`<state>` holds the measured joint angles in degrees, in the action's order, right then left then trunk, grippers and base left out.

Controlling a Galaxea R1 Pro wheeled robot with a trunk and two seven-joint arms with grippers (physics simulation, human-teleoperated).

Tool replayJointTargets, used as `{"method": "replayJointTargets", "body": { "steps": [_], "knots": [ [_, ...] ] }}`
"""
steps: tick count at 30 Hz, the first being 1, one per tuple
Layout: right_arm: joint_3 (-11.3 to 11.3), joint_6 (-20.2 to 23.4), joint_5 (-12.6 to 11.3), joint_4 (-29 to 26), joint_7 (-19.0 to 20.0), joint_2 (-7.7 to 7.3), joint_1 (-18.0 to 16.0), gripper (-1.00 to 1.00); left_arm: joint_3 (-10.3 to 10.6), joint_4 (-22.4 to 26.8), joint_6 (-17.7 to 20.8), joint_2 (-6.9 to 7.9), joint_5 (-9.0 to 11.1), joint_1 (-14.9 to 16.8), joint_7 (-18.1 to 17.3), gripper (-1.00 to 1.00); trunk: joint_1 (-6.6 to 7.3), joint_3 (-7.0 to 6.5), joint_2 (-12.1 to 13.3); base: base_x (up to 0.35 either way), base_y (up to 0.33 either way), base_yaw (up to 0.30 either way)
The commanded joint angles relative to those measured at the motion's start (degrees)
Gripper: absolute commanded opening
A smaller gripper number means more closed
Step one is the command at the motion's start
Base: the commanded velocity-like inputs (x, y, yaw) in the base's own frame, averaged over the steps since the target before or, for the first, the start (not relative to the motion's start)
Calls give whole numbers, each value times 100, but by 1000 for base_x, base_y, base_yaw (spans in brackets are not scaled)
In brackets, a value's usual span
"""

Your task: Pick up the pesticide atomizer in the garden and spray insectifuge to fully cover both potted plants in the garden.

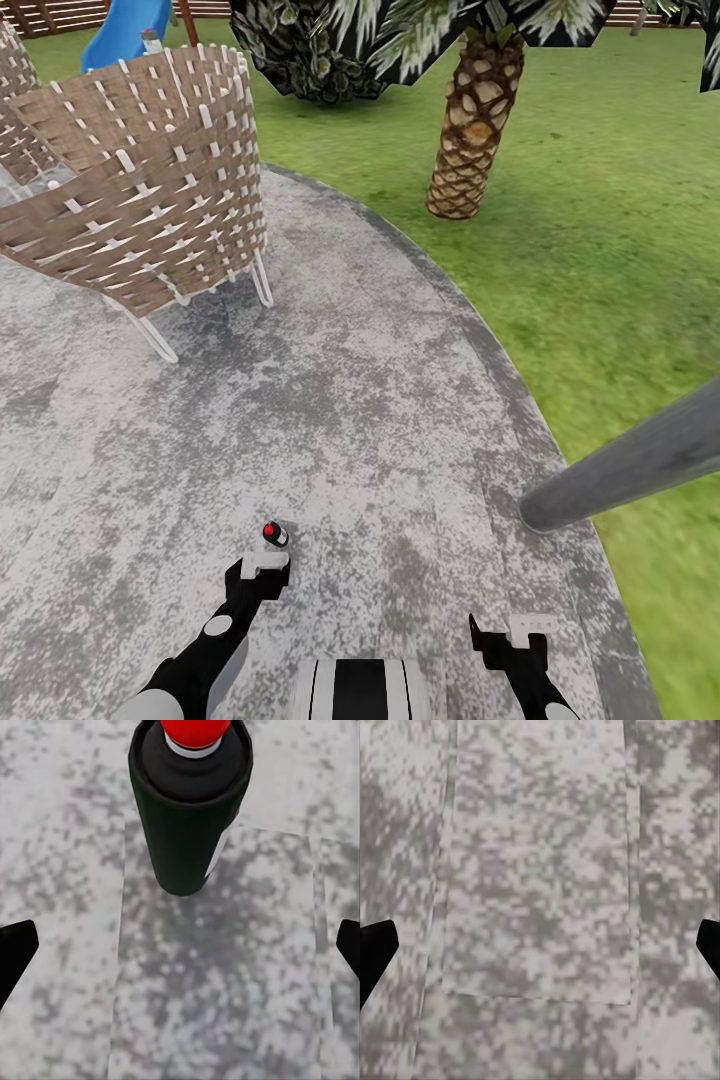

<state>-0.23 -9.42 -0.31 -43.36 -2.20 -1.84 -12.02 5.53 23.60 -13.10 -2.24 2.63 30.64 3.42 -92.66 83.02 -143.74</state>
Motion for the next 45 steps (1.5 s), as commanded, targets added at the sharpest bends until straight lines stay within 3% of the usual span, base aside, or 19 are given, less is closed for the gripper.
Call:
{"method": "replayJointTargets", "body": {
  "steps": [1,29,32,33,38,45],
  "knots": [
    [5,-16,-4,3,-17,-1,-2,100,45,-8,-19,5,28,3,36,100,1,3,-1,0,0,0],
    [5,-16,-4,2,-17,-1,-2,100,40,-13,-37,4,19,12,44,100,1,3,-1,49,-8,0],
    [5,-16,-4,3,-17,-1,-2,100,36,-13,-104,9,22,14,35,100,1,3,-1,2,0,0],
    [5,-16,-4,3,-17,-1,-2,100,41,-19,-352,16,19,12,13,100,1,3,-1,0,0,0],
    [5,-16,-4,3,-17,-1,-2,100,53,-20,-388,7,19,12,1,100,1,6,-1,0,0,0],
    [5,-16,-4,3,-16,-1,-2,100,53,-20,-391,5,19,18,0,100,-15,189,-9,0,0,0]
  ]
}}
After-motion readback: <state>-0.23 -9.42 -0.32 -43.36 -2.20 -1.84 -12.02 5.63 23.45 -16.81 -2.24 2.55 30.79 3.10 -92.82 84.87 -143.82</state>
